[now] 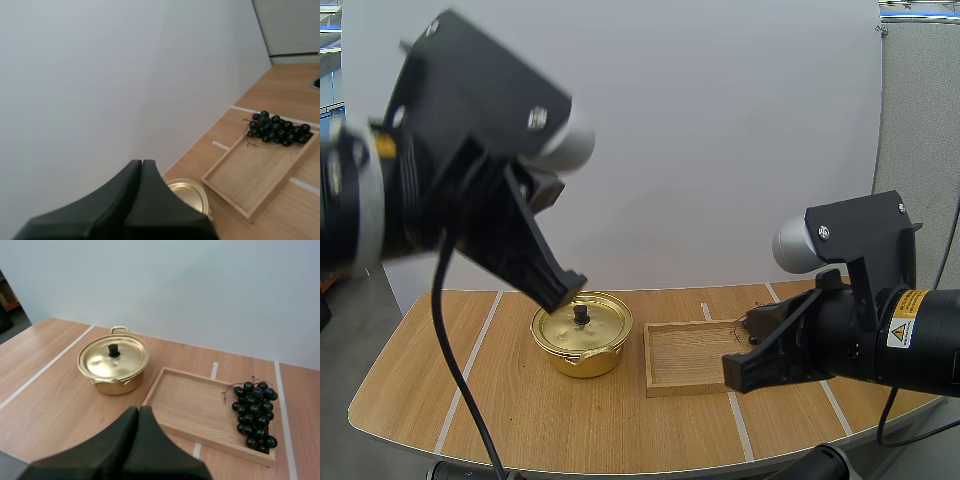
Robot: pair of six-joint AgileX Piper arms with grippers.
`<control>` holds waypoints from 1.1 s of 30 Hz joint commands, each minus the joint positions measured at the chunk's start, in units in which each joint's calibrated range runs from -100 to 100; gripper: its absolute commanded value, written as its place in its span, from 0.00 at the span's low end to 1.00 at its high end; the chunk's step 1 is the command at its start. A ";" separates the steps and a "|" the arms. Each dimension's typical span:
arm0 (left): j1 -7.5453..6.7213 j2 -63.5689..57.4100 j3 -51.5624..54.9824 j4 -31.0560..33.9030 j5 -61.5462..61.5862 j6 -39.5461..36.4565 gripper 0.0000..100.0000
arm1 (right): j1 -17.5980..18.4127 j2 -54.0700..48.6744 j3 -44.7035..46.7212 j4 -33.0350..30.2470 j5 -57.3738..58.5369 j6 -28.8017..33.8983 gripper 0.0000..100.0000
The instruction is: Open the pot, put the pineapple inside, and close it
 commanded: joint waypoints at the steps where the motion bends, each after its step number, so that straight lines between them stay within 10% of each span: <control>1: -0.07 -2.46 4.43 -0.27 -9.69 -3.14 0.00 | -0.89 -0.38 -0.25 -2.90 -7.92 1.87 0.00; 22: -0.07 -16.10 25.77 -0.17 -51.80 -23.14 0.00 | -9.25 -0.38 6.69 -26.81 -48.28 23.13 0.00; 33: -1.81 -16.11 33.37 6.06 -55.42 -23.14 0.00 | -10.37 -0.38 29.02 -26.84 -80.65 18.96 0.00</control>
